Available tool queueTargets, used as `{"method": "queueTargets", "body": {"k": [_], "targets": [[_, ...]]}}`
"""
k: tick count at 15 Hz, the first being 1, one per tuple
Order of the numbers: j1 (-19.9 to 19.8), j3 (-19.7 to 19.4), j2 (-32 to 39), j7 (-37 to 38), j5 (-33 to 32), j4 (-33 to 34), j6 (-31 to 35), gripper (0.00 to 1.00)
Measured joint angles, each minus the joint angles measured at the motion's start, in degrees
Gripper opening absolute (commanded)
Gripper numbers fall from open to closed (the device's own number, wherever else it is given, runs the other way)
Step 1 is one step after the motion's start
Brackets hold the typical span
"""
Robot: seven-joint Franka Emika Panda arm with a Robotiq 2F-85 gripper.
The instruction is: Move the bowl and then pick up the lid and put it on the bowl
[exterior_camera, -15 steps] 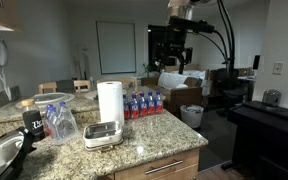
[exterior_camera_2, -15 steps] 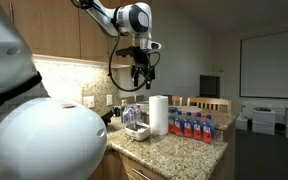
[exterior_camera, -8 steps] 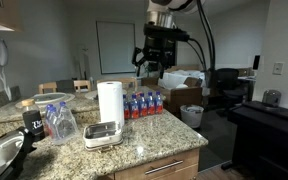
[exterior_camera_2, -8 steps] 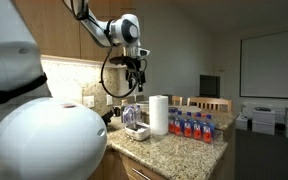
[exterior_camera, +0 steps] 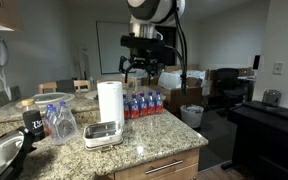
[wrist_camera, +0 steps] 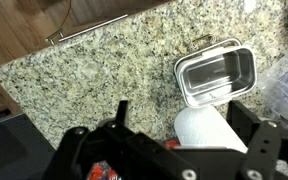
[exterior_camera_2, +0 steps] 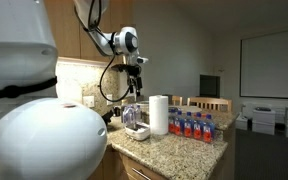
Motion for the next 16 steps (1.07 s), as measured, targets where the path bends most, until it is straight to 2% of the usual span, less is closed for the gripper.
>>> {"method": "queueTargets", "body": {"k": [3, 7, 11, 16], "targets": [[0.0, 0.0, 0.0, 0.0, 0.0, 0.2, 0.0, 1.00], [1.9, -1.5, 1.0, 0.0, -0.1, 0.3, 0.0, 1.00], [3.8, -1.9, 5.9, 0.0, -1.8, 2.7, 0.9, 1.00], [5.2, -4.0, 13.8, 1.6, -8.0, 7.6, 3.9, 1.00]]}}
